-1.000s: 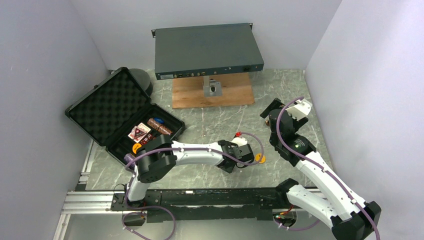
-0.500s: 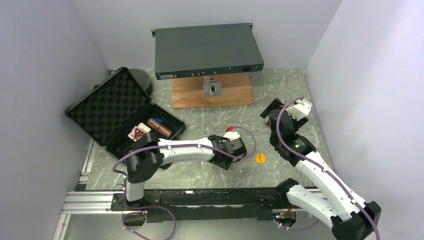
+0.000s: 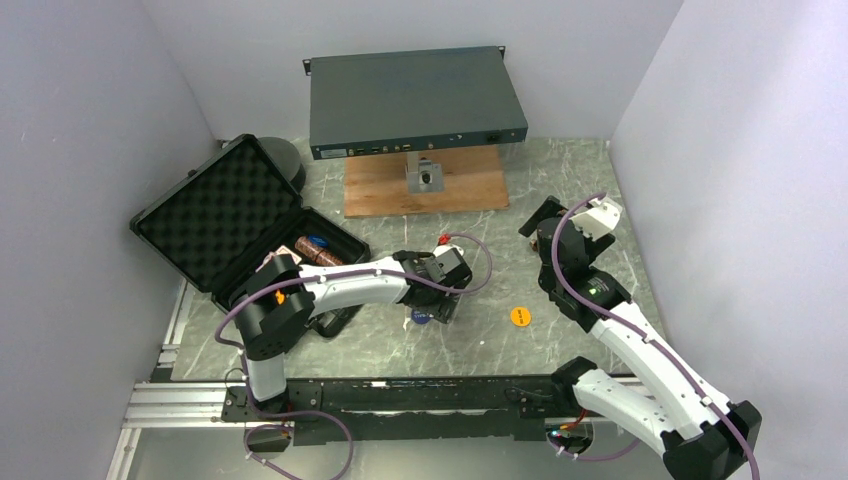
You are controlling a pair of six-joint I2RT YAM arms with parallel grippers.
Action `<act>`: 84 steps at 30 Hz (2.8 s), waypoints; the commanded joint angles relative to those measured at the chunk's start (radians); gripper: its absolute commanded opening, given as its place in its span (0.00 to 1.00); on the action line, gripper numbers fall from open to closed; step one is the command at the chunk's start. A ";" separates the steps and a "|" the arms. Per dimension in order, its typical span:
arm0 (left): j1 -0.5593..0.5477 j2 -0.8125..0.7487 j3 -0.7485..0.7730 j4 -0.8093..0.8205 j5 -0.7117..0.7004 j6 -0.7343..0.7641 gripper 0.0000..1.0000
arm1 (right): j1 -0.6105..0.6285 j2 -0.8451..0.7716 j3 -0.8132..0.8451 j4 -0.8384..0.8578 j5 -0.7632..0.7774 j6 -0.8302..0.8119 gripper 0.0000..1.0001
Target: Pack up texas hold em set
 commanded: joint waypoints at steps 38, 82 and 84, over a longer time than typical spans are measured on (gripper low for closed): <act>0.027 0.094 -0.096 0.009 0.066 -0.087 0.56 | -0.002 0.013 0.001 0.036 0.006 -0.018 1.00; 0.009 -0.045 0.014 -0.254 -0.140 -0.107 0.36 | -0.002 0.015 -0.001 0.040 -0.004 -0.015 1.00; 0.013 -0.059 0.013 -0.262 -0.150 -0.108 0.36 | -0.002 0.015 -0.001 0.040 -0.005 -0.015 1.00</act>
